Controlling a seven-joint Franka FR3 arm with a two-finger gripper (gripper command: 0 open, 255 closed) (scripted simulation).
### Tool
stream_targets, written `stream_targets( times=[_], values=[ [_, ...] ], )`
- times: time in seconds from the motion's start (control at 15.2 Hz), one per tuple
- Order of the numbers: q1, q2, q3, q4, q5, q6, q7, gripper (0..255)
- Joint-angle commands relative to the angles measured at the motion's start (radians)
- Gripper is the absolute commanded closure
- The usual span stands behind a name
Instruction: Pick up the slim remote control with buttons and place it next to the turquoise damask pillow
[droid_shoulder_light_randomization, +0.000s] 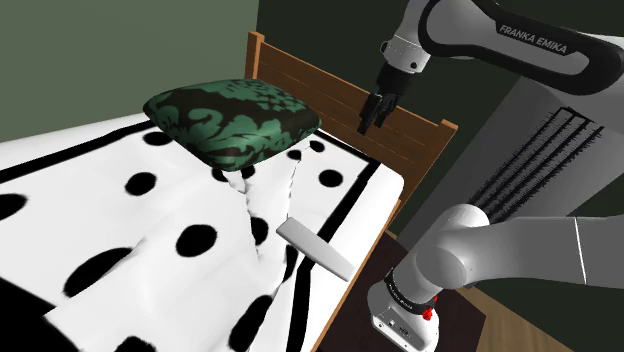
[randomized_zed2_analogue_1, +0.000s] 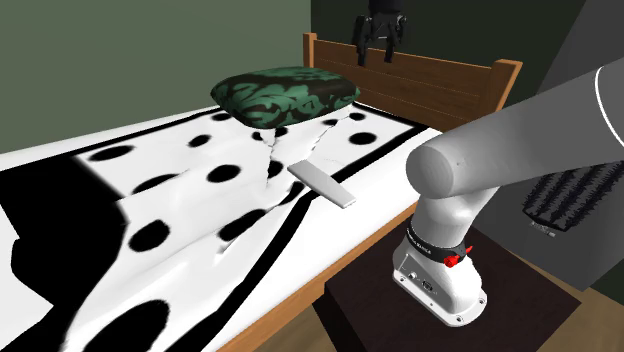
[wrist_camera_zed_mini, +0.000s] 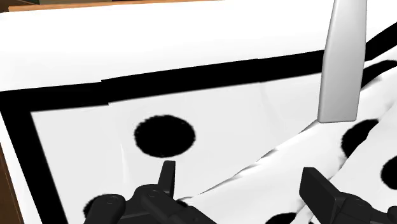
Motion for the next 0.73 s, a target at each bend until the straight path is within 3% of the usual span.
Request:
stream_targets(
  times=[0.0,0.66],
  values=[
    [0.000,0.000,0.000,0.000,0.000,0.000,0.000,0],
    [0.088,-0.144,0.165,-0.298,0.116,0.147,0.133,0]
  ],
)
